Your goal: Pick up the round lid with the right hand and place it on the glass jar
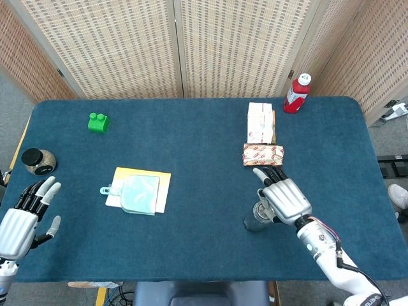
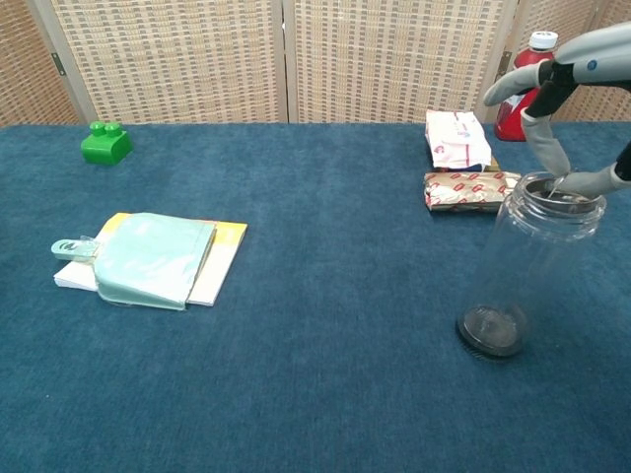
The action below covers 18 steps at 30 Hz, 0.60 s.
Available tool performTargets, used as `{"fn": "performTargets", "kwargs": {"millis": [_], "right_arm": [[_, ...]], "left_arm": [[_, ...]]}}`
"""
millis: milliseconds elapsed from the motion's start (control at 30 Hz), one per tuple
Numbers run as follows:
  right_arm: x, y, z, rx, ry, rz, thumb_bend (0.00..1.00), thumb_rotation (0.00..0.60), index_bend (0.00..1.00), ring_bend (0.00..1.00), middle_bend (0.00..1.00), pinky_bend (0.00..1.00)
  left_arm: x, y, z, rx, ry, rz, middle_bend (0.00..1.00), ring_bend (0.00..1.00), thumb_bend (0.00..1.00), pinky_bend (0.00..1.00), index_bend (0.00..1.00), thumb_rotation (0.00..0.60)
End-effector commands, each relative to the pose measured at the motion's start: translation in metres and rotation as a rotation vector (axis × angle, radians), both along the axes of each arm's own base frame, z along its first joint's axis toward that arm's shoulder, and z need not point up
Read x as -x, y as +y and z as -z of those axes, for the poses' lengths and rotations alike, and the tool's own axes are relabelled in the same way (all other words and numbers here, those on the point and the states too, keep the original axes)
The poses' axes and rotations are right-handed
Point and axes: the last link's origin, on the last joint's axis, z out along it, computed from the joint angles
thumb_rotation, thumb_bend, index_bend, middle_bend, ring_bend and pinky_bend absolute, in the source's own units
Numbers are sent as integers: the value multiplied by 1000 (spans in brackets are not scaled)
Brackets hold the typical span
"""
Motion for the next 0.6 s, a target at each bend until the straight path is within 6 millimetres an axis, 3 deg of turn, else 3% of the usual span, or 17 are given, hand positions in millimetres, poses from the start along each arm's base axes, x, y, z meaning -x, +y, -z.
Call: {"fn": "performTargets", "kwargs": {"millis": [33,133,233,467,600], "right_arm": [[-1,2,-3,-6,20,8,364,600,501,0,4,0],[0,3,-5,-16,41,17,363,600,385,0,0,0],[2,2,-7,-24,59,21,364,600,346,0,0,0],[1,2,-13,-35,24,24,364,600,302,0,0,0],[-2,5,-30,-2,-37,-19,363,600,301,0,0,0]], "left_arm": [[0,0,0,-1,1,-3,0,0,445,85,0,600],[0,1,0,-2,1,-8,0,0,446,85,0,600],[0,1,1,-3,3,-12,0,0,446,85,0,600],[0,1,1,-6,0,-11,0,0,446,85,0,600],[0,2,1,-8,3,-12,0,0,446,85,0,600]]}}
